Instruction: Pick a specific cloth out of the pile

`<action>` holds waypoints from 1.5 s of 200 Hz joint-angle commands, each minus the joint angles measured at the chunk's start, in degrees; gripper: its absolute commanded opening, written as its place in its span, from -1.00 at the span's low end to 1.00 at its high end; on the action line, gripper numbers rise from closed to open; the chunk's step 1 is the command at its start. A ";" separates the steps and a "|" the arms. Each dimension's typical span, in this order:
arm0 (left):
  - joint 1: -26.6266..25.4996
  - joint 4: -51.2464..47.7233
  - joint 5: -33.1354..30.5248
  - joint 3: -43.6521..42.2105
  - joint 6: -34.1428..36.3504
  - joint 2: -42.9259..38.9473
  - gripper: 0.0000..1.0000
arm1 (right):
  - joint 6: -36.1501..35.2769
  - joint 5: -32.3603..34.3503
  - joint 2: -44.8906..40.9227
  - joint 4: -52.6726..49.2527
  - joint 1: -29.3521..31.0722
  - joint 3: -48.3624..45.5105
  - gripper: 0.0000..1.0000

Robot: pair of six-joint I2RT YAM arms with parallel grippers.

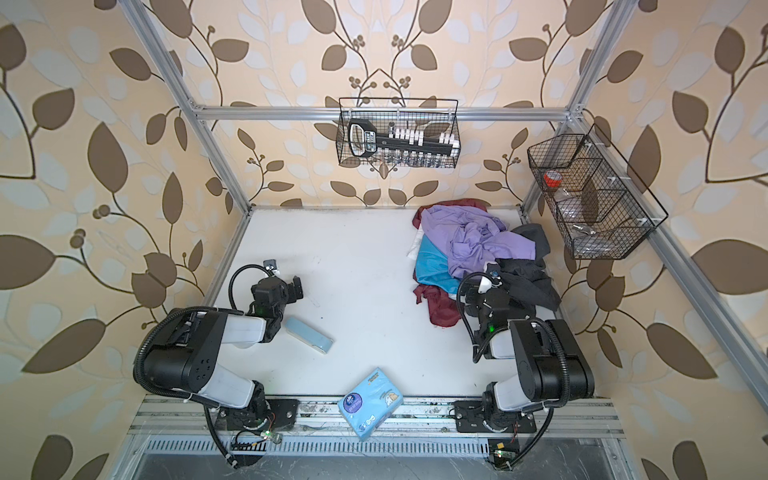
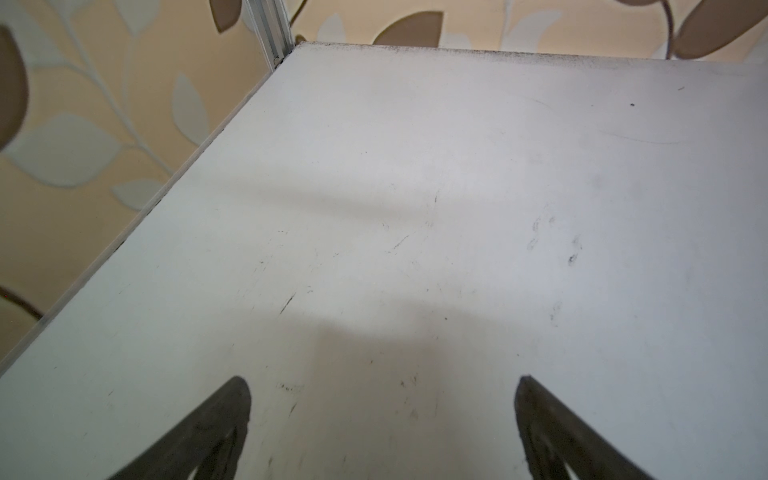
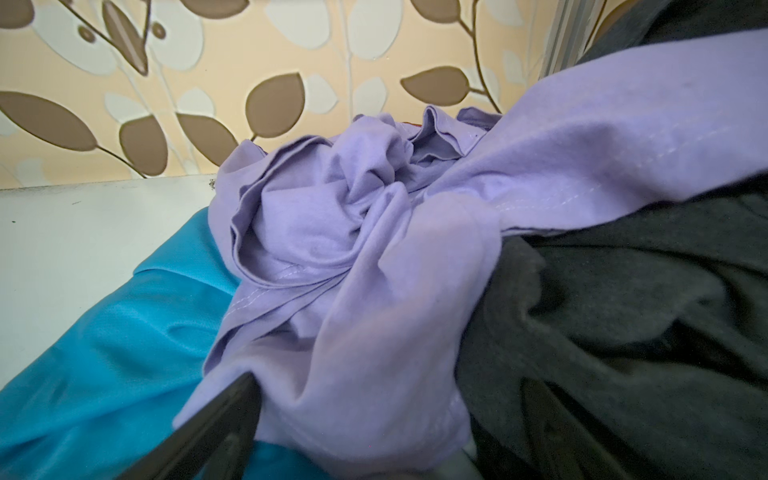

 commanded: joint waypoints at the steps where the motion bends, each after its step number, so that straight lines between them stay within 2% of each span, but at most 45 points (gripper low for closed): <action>1: 0.07 0.44 0.35 0.77 -0.38 -1.59 0.98 | 0.80 0.56 0.11 0.95 0.07 0.58 0.99; 23: 0.03 1.59 -1.25 0.00 -0.34 -2.32 0.98 | 0.90 3.59 -1.13 -0.44 0.88 1.23 0.99; 33: 0.20 0.48 -1.47 -0.97 -1.68 -4.16 0.98 | 1.11 5.85 -3.51 -5.65 1.52 2.68 0.99; 50: 0.12 5.02 -0.02 -3.51 -0.30 -6.29 0.98 | 3.21 7.66 -8.78 -18.80 2.14 6.81 0.99; 58: 0.07 2.97 -0.24 -3.09 0.11 -8.55 0.98 | 3.63 6.88 -10.50 -22.78 2.12 7.83 0.99; 64: -0.46 -0.10 -4.42 -2.07 -0.53 -11.11 0.98 | 3.93 6.37 -11.78 -25.06 2.15 8.24 0.99; 71: -0.99 -8.24 -8.67 -0.08 -3.10 -15.51 0.98 | 4.60 5.90 -13.28 -27.63 2.12 8.76 0.99; 86: -1.28 -15.64 -10.34 0.27 -3.76 -24.44 0.98 | 6.41 5.92 -16.95 -34.76 2.50 10.32 0.99; 116: -1.46 -31.59 -1.64 1.56 -9.82 -42.96 0.98 | 9.71 7.25 -23.44 -50.59 3.14 16.37 0.99; 132: -1.46 -38.09 8.94 2.42 -14.34 -51.76 0.98 | 10.29 6.16 -26.41 -57.76 4.23 20.43 0.99; 154: -1.46 -36.23 23.37 1.60 -15.86 -58.41 0.98 | 10.34 0.28 -29.39 -62.16 7.55 24.39 0.99; 168: -1.46 -38.47 28.88 3.76 -15.76 -59.41 0.98 | 9.95 -1.85 -29.10 -65.13 11.05 27.62 0.99; 187: -1.63 -40.21 35.23 6.58 -16.06 -57.96 0.98 | 8.18 -0.78 -26.02 -70.08 17.11 32.49 0.99; 213: -2.03 -36.14 47.66 7.80 -16.46 -52.58 0.98 | 5.51 1.07 -18.01 -75.16 24.73 38.74 0.98; 231: -2.49 -35.51 53.87 9.23 -16.24 -48.24 0.98 | 4.07 1.68 -11.36 -77.73 27.24 43.34 0.92; 262: -4.02 -35.60 59.13 10.97 -14.63 -43.37 0.98 | 1.80 4.94 1.90 -85.09 27.43 53.65 0.71; 280: -5.12 -36.32 60.24 11.67 -13.14 -41.91 0.98 | 0.48 9.01 9.16 -89.23 27.39 58.89 0.65; 300: -6.18 -37.60 60.47 12.44 -11.70 -40.95 0.98 | 0.14 10.02 14.59 -91.23 26.25 62.46 0.52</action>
